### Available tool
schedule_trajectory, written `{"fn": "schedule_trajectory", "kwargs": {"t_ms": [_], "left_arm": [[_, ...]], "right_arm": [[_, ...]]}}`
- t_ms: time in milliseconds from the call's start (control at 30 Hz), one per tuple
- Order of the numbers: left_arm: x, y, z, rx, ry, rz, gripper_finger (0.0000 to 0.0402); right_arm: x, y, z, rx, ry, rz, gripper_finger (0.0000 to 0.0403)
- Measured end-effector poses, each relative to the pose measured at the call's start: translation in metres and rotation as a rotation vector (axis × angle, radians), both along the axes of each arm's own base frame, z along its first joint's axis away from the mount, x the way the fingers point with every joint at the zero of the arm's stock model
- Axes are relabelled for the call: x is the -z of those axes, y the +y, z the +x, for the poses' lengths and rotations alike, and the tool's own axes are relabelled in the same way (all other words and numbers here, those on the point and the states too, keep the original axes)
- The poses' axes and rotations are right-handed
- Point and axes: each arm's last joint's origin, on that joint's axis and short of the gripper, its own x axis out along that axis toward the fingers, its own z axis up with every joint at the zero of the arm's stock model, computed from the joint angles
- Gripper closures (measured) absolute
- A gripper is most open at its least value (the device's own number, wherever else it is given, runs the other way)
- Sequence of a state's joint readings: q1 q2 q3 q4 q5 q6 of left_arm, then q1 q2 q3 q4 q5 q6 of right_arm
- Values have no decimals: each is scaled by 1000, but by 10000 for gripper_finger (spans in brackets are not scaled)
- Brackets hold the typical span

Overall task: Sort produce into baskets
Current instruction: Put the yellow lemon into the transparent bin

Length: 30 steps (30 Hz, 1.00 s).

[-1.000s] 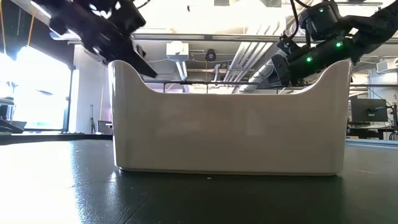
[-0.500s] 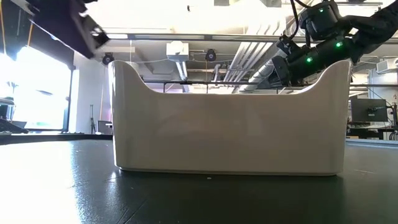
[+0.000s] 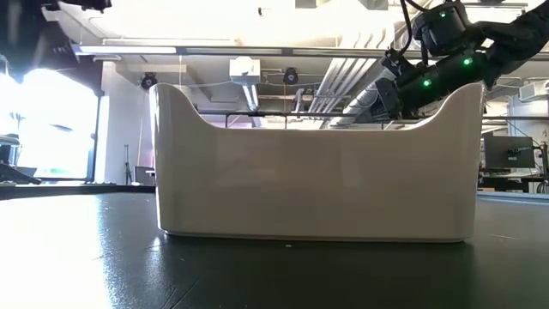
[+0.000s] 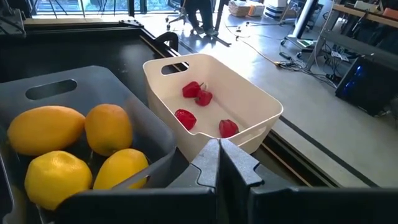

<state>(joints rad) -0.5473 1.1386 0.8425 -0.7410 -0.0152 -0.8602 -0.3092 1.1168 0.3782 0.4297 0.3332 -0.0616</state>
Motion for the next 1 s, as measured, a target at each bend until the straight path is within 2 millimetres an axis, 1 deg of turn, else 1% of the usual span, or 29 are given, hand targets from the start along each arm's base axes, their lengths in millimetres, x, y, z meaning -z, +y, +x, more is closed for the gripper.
{"fn": "schedule_trajectory", "kwargs": {"t_ms": [100,200,300,400,533,733,833,1000], "left_arm": [[6,-9,0,101,30,6,249],[14,-27,-3,306,15,49,217],[22,-46,-4,483,-24,84,193],[30,-58,-4,568,-16,120,177],[38,-73,-4,684,12,227,166],[48,-96,-1,930,-12,498,165],[53,-98,-1,1009,-7,604,164],[53,-95,-2,1075,14,653,164]], "right_arm": [[0,0,0,0,2,1,402],[1,0,0,0,15,5,402],[3,0,-1,0,31,10,402],[3,0,-1,0,35,12,402],[3,0,-1,0,36,12,402],[3,0,-1,0,35,12,402],[3,0,-1,1,36,12,402],[3,0,-1,0,36,12,402]]}}
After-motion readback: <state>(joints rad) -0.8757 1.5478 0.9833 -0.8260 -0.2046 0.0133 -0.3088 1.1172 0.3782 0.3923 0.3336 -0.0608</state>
